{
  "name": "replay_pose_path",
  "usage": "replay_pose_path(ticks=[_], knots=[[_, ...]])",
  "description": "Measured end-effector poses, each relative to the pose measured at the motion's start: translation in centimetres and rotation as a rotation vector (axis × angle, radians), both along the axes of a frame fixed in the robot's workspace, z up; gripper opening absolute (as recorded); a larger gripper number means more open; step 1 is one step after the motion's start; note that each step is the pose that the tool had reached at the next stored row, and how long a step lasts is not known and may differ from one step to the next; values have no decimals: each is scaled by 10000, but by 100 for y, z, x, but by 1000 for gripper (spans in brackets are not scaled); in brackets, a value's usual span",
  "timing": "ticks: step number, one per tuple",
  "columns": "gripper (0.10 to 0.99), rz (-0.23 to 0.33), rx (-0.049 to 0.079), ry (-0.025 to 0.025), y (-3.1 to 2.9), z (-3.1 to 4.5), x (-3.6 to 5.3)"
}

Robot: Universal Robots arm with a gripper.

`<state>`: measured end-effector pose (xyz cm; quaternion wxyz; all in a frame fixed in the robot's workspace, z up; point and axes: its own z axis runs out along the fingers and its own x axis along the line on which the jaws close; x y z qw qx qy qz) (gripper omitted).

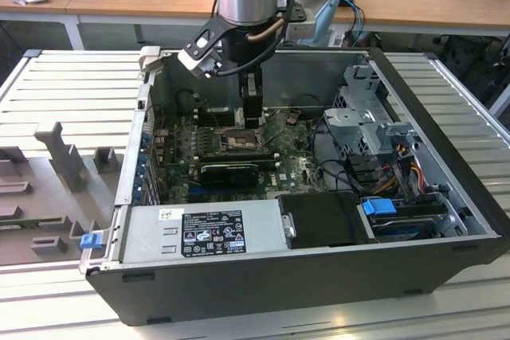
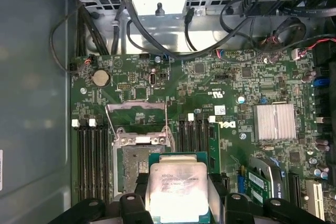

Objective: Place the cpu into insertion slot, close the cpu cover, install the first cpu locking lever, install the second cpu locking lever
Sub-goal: 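Place the cpu into insertion slot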

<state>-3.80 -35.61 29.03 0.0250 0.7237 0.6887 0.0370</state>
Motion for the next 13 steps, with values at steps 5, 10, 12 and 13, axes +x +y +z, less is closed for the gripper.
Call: replay_pose_path(ticks=[5, 10, 12, 13], knots=[[529, -261, 4, -2, 0, -16, 0], [529, -576, 3, 13, 0, -56, 0], [529, -636, 4, 12, 0, -71, 0], [529, -668, 3, 12, 0, -82, 0]])
